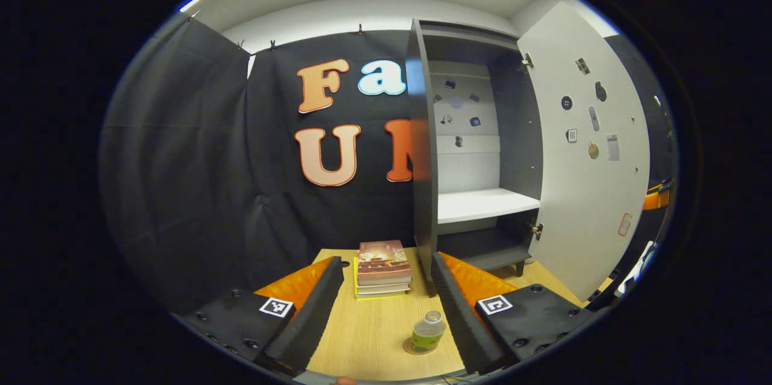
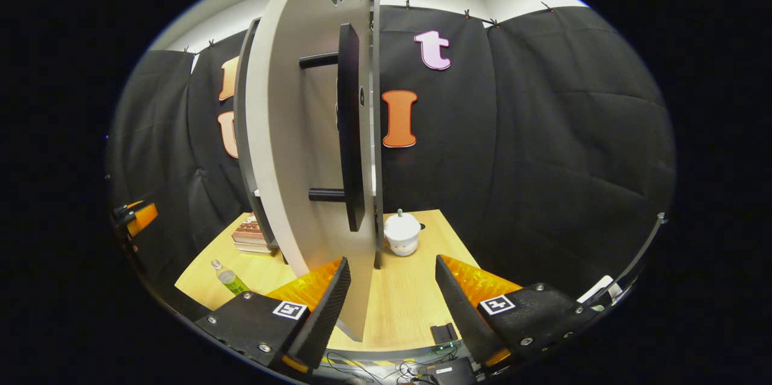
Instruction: Open the cabinet door with the right hand, grasp the bottle in the cabinet with the left hand and place it on the coaster, then close the cabinet door with the right hand.
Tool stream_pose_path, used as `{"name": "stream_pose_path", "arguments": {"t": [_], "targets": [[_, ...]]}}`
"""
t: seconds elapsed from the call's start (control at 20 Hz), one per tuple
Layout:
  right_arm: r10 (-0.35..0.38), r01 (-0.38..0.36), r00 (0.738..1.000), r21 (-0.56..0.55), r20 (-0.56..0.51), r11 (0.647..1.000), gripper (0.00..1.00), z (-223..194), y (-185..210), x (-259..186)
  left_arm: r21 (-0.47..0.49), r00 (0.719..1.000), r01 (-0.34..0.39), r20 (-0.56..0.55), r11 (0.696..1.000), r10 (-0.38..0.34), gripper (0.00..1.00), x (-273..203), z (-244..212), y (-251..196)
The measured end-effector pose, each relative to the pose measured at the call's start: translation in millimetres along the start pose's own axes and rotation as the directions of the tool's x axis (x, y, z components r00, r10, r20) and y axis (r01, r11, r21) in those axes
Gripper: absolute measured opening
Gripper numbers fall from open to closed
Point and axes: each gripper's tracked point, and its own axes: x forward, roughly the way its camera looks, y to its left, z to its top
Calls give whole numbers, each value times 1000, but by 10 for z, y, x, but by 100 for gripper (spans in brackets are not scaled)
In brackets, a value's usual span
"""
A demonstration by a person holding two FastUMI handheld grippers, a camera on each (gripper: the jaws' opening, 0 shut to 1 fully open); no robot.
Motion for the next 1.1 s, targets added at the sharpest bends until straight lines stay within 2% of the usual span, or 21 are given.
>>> {"name": "stream_pose_path", "arguments": {"t": [0.15, 0.3, 0.5, 0.55, 0.7, 0.9, 1.1], "targets": [[-5, 5, 1000, 1, 3, 1000, 89, -5, 62, -21, -106, 999, 40, 23, 994, -38, 95, -16, 265, 48], [-11, 11, 1000, -4, 6, 1000, 88, -11, 122, -18, -175, 998, 42, 51, 984, -34, 95, -28, 552, 282], [12, -12, 1000, -3, 8, 1000, 89, 1, 304, -5, -99, 994, -4, 107, 995, 15, 96, -21, 946, 651], [19, -19, 1000, 0, 9, 1000, 89, 3, 372, 7, -73, 992, -14, 121, 997, 23, 99, -25, 1006, 703], [44, -44, 999, 11, 10, 999, 89, -9, 580, 41, -17, 987, -53, 150, 998, 55, 96, -44, 1193, 879], [72, -72, 997, 19, 16, 997, 89, 19, 854, 112, -1, 986, -54, 158, 999, 53, 96, -36, 1325, 960], [94, -96, 995, 42, 38, 994, 89, 79, 1134, 271, -7, 981, -91, 169, 996, 91, 96, -32, 1427, 1212]]}}
